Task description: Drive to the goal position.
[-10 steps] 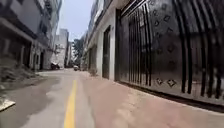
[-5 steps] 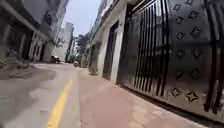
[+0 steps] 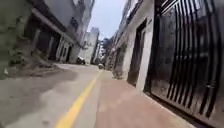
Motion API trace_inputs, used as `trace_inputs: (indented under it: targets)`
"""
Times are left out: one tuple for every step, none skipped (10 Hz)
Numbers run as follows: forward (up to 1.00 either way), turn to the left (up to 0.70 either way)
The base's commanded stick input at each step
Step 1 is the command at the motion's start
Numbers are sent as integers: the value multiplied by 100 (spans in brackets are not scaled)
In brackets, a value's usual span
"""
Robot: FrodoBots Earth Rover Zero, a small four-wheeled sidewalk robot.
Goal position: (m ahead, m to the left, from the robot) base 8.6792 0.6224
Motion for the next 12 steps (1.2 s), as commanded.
trace_inputs:
  targets:
    - [100, 0]
    - [100, 0]
    - [100, 0]
    - [100, 0]
    - [100, 0]
    - [100, 0]
    - [100, 0]
    - [100, 0]
    - [100, -15]
    - [100, -28]
    - [100, -40]
    - [100, -40]
